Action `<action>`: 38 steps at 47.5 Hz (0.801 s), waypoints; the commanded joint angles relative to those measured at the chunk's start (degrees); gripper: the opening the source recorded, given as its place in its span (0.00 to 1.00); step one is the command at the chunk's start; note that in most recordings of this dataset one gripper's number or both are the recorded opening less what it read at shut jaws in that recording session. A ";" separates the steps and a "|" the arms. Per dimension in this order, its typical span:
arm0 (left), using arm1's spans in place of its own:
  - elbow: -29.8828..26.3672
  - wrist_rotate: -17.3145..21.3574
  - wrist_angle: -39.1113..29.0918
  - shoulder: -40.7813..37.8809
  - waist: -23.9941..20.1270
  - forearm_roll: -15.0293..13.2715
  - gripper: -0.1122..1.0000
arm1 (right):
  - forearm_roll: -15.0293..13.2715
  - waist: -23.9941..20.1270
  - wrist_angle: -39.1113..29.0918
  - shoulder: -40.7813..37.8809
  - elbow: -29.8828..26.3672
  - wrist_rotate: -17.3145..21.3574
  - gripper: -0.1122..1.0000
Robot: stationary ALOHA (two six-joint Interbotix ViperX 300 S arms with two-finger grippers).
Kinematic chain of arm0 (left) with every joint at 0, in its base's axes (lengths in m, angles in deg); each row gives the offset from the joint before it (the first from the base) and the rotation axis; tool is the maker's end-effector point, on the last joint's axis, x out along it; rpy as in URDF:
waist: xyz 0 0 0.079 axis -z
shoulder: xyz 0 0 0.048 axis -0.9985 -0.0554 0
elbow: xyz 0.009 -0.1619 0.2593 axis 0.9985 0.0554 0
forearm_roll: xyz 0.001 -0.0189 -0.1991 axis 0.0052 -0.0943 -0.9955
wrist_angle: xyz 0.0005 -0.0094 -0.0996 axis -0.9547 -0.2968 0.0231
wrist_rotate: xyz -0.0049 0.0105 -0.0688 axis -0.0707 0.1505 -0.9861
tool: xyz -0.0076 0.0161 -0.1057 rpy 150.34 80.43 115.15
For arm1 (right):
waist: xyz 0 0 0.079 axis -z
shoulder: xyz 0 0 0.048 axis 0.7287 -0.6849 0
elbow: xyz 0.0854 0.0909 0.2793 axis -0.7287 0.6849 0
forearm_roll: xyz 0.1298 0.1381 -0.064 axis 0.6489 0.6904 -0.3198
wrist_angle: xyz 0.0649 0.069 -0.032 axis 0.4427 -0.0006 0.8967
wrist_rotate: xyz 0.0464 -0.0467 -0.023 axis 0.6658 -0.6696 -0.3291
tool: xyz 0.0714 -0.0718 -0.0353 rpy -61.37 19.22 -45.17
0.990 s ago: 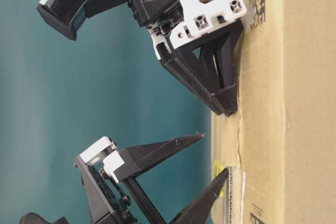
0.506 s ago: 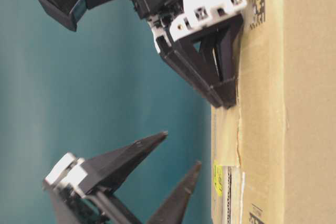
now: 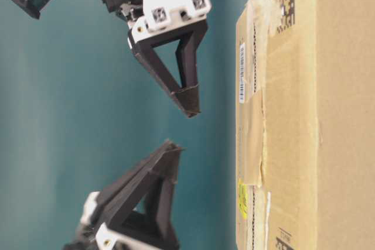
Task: Apply tape along the seams of the closed cardboard box to seal it securely.
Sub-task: 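Reposition both grippers along the seam and press the tape down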
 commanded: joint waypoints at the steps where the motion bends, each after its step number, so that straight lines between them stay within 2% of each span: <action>1: -0.44 -2.20 1.76 -1.23 -0.44 0.09 0.11 | 0.09 -0.09 0.62 -0.18 -2.11 0.09 0.10; 10: -0.88 -3.08 5.80 -5.71 -0.44 0.09 0.10 | -0.09 -0.18 -1.14 -3.96 -4.83 0.00 0.10; 19: -0.88 -3.34 6.68 -7.47 -0.44 0.00 0.10 | -0.09 -1.41 -2.64 -6.86 -6.94 0.09 0.10; 38: 0.62 -4.92 6.77 -10.20 -1.32 -0.26 0.10 | 0.18 -2.55 -2.90 -10.11 -6.94 0.79 0.10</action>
